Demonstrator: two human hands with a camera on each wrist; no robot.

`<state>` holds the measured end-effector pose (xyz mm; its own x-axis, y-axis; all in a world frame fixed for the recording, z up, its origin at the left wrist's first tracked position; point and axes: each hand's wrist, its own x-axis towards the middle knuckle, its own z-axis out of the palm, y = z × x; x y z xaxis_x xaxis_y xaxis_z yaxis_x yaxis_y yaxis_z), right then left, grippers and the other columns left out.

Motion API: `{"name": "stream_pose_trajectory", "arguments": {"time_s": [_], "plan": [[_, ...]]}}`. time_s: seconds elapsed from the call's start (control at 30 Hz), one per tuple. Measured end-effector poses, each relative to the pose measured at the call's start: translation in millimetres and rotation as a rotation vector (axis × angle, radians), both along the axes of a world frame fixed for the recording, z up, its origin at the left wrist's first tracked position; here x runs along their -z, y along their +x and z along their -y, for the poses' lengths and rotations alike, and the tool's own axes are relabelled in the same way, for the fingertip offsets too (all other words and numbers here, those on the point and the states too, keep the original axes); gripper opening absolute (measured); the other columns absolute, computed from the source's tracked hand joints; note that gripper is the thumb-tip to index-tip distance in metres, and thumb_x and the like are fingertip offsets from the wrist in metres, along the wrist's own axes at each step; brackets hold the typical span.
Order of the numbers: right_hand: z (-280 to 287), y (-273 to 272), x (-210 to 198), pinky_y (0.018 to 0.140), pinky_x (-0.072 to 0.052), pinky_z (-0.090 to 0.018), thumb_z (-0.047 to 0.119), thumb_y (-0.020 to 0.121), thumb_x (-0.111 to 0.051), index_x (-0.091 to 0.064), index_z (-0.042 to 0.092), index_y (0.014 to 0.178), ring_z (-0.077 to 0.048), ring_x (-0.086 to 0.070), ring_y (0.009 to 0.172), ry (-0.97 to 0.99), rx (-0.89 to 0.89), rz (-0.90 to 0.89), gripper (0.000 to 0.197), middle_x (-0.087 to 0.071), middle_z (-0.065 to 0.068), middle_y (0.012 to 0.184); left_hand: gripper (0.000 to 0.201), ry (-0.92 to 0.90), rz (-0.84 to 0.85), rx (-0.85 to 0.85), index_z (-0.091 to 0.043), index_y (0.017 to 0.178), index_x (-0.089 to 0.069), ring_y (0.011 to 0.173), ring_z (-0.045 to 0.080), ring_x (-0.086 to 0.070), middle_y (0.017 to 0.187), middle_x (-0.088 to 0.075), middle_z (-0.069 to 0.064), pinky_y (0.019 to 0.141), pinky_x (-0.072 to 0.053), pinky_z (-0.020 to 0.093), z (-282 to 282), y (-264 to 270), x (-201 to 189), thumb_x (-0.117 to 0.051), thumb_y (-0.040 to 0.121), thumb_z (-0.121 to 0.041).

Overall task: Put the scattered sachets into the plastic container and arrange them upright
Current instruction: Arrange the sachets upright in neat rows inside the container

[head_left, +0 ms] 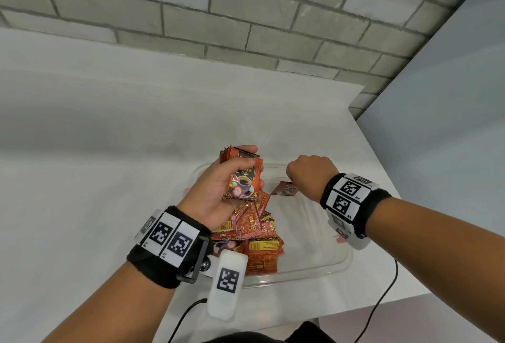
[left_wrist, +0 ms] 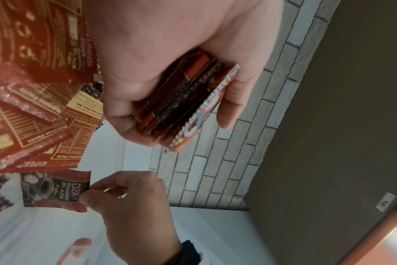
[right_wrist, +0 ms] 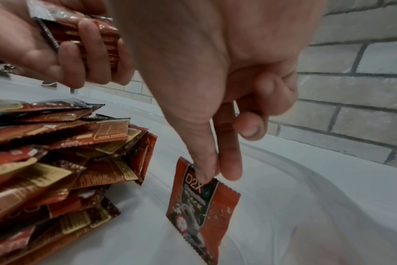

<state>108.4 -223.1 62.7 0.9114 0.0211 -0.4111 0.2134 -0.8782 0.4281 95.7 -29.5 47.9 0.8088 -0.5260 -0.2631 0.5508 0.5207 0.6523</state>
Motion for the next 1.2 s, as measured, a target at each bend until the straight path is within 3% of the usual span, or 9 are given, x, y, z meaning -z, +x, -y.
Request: {"name": "stream_pose_trajectory", "arguments": {"time_s": [0.13, 0.33, 0.53, 0.6, 0.73, 0.83, 0.93, 1.03, 1.2], "plan": [[-4.0, 0.2, -6.0, 0.046, -0.021, -0.025, 0.008, 0.095, -0.047, -0.043, 0.012, 0.083, -0.023, -0.044, 0.070, -0.044, 0.001, 0.012, 0.013, -0.029, 0.001, 0.066, 0.037, -0.004, -0.005, -0.009, -0.016, 0.106, -0.067, 0.069, 0.021, -0.064, 0.089, -0.064, 0.008, 0.069, -0.051, 0.031, -0.1, 0.0, 2.1, -0.069, 0.069, -0.016], [-6.2, 3.0, -9.5, 0.063, -0.036, -0.030, 0.018, 0.095, -0.052, -0.058, 0.010, 0.102, -0.024, -0.061, 0.092, -0.039, 0.041, 0.047, 0.012, -0.061, -0.004, 0.100, 0.043, -0.018, 0.004, -0.013, -0.014, 0.112, -0.064, 0.071, 0.023, -0.063, 0.089, -0.065, 0.009, 0.067, -0.052, 0.031, 0.8, 0.4, 2.2, -0.067, 0.069, -0.012], [-2.7, 4.4, -11.3, 0.062, -0.037, -0.029, 0.027, 0.095, -0.053, -0.052, 0.012, 0.084, -0.024, -0.054, 0.076, 0.041, 0.116, 0.090, 0.019, -0.059, -0.007, 0.092, 0.027, -0.015, -0.043, 0.002, -0.008, 0.108, -0.064, 0.068, 0.026, -0.065, 0.082, -0.067, 0.013, 0.063, -0.055, 0.031, 1.9, 2.6, 3.6, -0.055, 0.083, -0.005], [1.9, 2.8, -14.4, 0.062, -0.039, -0.029, 0.037, 0.094, -0.053, -0.051, 0.013, 0.079, -0.022, -0.053, 0.073, 0.215, 0.186, 0.133, 0.028, -0.058, -0.004, 0.087, 0.021, 0.021, -0.033, 0.022, -0.002, 0.102, -0.065, 0.076, 0.029, -0.068, 0.087, -0.070, 0.018, 0.068, -0.057, 0.035, 1.3, 1.7, 3.2, -0.055, 0.084, -0.002], [-4.0, -13.2, -33.0, 0.061, -0.040, -0.017, 0.039, 0.095, -0.051, -0.060, 0.022, 0.107, -0.004, -0.052, 0.065, 0.924, 0.206, 0.362, 0.023, -0.059, 0.009, 0.080, 0.038, 0.074, 0.016, 0.032, -0.010, 0.106, -0.069, 0.095, 0.034, -0.067, 0.108, -0.069, 0.021, 0.088, -0.051, 0.045, 2.2, -1.2, 0.4, -0.066, 0.069, -0.004], [-16.4, -25.6, -45.6, 0.063, -0.046, -0.015, 0.040, 0.088, -0.060, -0.056, 0.030, 0.114, -0.005, -0.056, 0.065, 1.218, 0.272, 0.255, 0.028, -0.060, 0.011, 0.087, 0.048, 0.061, 0.031, 0.036, -0.012, 0.116, -0.063, 0.095, 0.033, -0.067, 0.109, -0.068, 0.019, 0.090, -0.050, 0.048, 4.6, -1.5, 0.2, -0.065, 0.069, 0.000], [-17.6, -29.7, -46.5, 0.075, -0.055, -0.040, 0.032, 0.079, -0.072, -0.055, 0.035, 0.114, -0.024, -0.065, 0.080, 1.328, 0.302, 0.166, 0.039, -0.068, 0.006, 0.089, 0.044, 0.032, 0.063, 0.066, -0.012, 0.114, -0.063, 0.084, 0.026, -0.069, 0.098, -0.070, 0.014, 0.077, -0.056, 0.039, 7.0, -1.5, -0.7, -0.064, 0.072, 0.000], [-14.6, -29.5, -46.0, 0.076, -0.056, -0.046, 0.021, 0.080, -0.073, -0.056, 0.038, 0.109, -0.031, -0.066, 0.082, 1.405, 0.311, 0.141, 0.038, -0.068, 0.003, 0.084, 0.033, 0.000, 0.051, 0.088, -0.014, 0.112, -0.064, 0.085, 0.026, -0.069, 0.098, -0.070, 0.013, 0.075, -0.056, 0.037, 7.7, -1.9, -1.3, -0.067, 0.080, -0.010], [3.4, -27.1, -52.5, 0.057, -0.046, -0.019, 0.011, 0.091, -0.060, -0.064, 0.027, 0.101, -0.005, -0.059, 0.063, 1.375, 0.306, 0.070, 0.020, -0.060, -0.004, 0.080, 0.032, 0.006, -0.036, -0.016, -0.018, 0.110, -0.065, 0.092, 0.030, -0.065, 0.101, -0.068, 0.013, 0.082, -0.048, 0.042, 8.3, 3.6, -1.0, -0.063, 0.079, -0.028]]}}
